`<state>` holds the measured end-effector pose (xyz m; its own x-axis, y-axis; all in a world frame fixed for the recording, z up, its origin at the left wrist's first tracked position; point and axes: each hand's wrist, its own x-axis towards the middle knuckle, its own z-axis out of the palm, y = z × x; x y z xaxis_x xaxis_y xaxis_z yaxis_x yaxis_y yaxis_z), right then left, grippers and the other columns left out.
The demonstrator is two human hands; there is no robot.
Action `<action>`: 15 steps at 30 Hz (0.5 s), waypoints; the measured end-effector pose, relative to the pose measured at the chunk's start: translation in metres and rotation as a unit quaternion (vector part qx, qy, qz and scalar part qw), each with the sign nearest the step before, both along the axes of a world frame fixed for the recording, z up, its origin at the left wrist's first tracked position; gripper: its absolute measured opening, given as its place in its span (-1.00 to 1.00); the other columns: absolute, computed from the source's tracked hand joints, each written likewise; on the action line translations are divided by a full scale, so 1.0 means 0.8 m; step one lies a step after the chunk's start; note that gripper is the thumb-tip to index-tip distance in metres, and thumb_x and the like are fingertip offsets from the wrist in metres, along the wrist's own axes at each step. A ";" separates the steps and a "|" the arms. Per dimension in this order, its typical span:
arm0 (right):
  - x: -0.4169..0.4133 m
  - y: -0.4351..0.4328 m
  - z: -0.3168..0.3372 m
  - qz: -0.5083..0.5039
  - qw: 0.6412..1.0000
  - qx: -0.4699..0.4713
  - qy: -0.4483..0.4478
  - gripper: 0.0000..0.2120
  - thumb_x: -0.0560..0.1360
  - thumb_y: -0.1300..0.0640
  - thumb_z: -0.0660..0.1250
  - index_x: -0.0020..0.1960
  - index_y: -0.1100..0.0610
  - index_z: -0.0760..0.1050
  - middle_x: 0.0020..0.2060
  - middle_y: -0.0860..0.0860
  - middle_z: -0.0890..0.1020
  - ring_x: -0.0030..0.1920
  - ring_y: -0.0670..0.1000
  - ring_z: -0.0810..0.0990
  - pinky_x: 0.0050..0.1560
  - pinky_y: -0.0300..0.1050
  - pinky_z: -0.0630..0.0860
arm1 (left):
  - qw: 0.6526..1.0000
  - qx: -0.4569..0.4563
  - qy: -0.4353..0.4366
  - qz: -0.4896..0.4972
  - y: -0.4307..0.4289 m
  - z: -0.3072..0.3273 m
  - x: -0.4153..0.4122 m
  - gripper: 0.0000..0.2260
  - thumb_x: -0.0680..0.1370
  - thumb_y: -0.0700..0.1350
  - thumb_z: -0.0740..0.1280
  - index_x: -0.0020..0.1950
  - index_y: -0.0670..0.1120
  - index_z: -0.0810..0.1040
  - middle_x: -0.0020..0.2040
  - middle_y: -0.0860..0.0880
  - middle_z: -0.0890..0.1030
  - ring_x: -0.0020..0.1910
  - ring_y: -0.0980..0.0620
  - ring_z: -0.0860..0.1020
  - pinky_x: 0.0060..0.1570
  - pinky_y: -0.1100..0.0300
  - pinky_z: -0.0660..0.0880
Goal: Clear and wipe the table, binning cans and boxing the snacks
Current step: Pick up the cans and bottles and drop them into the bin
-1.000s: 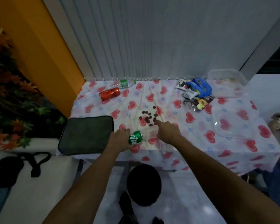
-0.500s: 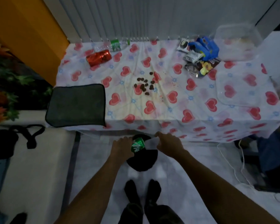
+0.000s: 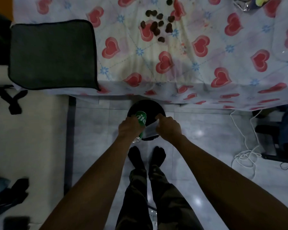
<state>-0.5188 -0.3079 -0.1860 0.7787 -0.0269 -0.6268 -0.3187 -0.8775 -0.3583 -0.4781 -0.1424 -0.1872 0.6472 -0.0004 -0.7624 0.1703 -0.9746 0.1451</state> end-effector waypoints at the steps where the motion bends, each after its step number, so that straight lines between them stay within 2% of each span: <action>1: 0.001 0.002 -0.003 -0.003 1.000 0.002 0.002 -0.55 0.55 0.18 0.24 0.43 0.05 0.34 0.07 0.17 0.62 -0.01 0.20 0.64 -0.06 0.02 0.58 | 1.000 0.001 0.003 0.001 -0.001 -0.003 0.002 -0.31 0.54 0.19 0.39 0.50 -0.22 0.31 0.36 -0.26 0.49 0.29 -0.27 0.53 0.23 -0.05 0.53; 5: 0.005 0.006 -0.012 -0.024 0.999 0.020 0.005 -0.55 0.54 0.20 0.27 0.42 0.05 0.36 0.11 0.13 0.63 0.03 0.18 0.63 -0.10 -0.03 0.55 | 1.000 -0.009 -0.003 -0.003 0.000 -0.013 0.007 -0.35 0.57 0.20 0.35 0.48 -0.21 0.34 0.33 -0.27 0.52 0.26 -0.26 0.56 0.19 -0.04 0.54; 8: 0.007 0.005 -0.013 -0.027 0.999 0.024 -0.006 -0.63 0.59 0.19 0.21 0.39 0.08 0.38 0.04 0.18 0.65 -0.01 0.21 0.65 -0.19 -0.06 0.48 | 0.999 -0.025 -0.023 -0.011 0.000 -0.011 0.009 -0.37 0.59 0.20 0.32 0.49 -0.19 0.32 0.33 -0.27 0.52 0.26 -0.27 0.55 0.16 -0.05 0.53; 11: 0.006 0.000 -0.009 -0.034 0.999 0.018 -0.001 -0.64 0.56 0.20 0.24 0.35 0.08 0.40 -0.01 0.18 0.66 -0.04 0.23 0.67 -0.14 -0.01 0.58 | 0.998 -0.029 -0.040 -0.030 0.002 -0.007 0.010 -0.37 0.60 0.19 0.32 0.51 -0.17 0.30 0.33 -0.26 0.51 0.27 -0.25 0.54 0.17 -0.06 0.53; 15: 0.004 -0.003 0.000 -0.042 0.999 0.021 0.011 -0.54 0.52 0.16 0.30 0.41 0.03 0.38 0.04 0.12 0.66 -0.04 0.15 0.66 -0.09 0.00 0.63 | 0.997 -0.025 -0.061 -0.050 0.004 0.004 0.012 -0.42 0.59 0.18 0.32 0.48 -0.15 0.33 0.31 -0.22 0.54 0.27 -0.22 0.55 0.17 -0.06 0.53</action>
<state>-0.5154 -0.3106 -0.1864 0.7607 -0.0652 -0.6458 -0.3996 -0.8311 -0.3869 -0.4684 -0.1389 -0.1840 0.7296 -0.1048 -0.6758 0.0513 -0.9770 0.2068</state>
